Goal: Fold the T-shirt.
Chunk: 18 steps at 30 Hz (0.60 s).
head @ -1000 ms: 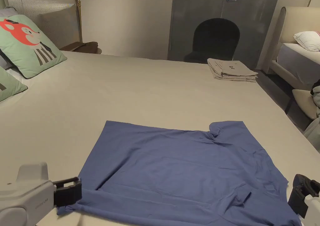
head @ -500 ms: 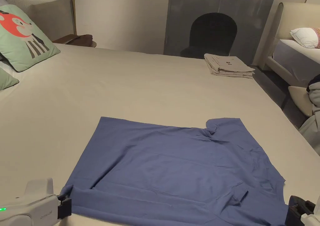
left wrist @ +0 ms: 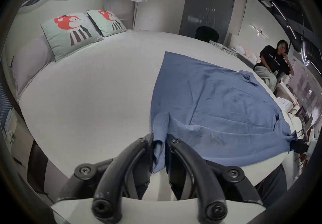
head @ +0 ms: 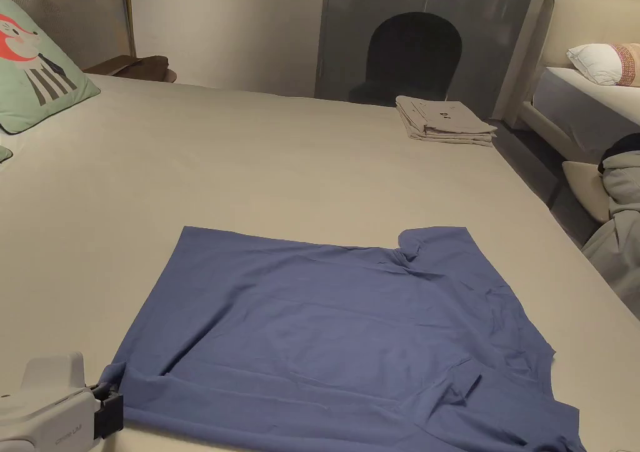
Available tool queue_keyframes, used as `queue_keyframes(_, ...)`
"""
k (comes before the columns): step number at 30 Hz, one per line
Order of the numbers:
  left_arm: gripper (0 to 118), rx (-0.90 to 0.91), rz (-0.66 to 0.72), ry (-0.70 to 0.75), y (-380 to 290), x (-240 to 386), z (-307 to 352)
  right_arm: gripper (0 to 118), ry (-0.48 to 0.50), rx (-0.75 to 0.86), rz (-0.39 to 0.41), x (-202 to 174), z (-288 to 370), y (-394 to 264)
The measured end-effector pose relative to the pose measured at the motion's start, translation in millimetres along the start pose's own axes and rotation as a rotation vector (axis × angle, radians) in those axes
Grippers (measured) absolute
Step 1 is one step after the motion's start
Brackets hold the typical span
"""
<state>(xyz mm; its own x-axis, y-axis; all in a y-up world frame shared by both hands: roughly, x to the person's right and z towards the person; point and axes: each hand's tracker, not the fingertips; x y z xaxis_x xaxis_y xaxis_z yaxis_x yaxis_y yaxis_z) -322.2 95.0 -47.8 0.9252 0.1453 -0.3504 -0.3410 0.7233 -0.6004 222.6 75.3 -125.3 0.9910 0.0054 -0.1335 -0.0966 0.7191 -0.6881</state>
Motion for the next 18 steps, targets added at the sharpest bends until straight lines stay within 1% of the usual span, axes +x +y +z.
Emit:
queue_keyframes(1, 8, 0.001, 0.001, 0.002, 0, 0, 1, 10, 0.02, 0.023, 0.005, -2, 2, 0)
queue_keyframes(2, 8, 0.003, 0.002, 0.002, 1, 1, 2, 3, 0.029, 0.037, 0.001, -4, 6, 2)
queue_keyframes(3, 8, 0.005, 0.004, 0.002, 3, 2, 4, 2, 0.018, 0.058, -0.013, -5, 10, 5)
queue_keyframes(5, 8, 0.017, 0.009, -0.004, 8, 2, 9, 2, 0.042, 0.101, -0.01, -4, 17, 10)
queue_keyframes(7, 8, 0.034, 0.019, -0.01, 19, 4, 14, 2, 0.037, 0.151, -0.029, -2, 23, 20)
queue_keyframes(11, 8, 0.067, 0.04, -0.026, 54, 7, 8, 2, 0.048, 0.237, -0.093, -3, 32, 59)
queue_keyframes(15, 8, 0.079, 0.047, -0.027, 96, 19, -17, 2, 0.03, 0.254, -0.105, -4, 9, 101)
queue_keyframes(18, 8, 0.057, 0.047, -0.013, 124, 30, -46, 2, 0.024, 0.229, -0.118, -6, -21, 131)
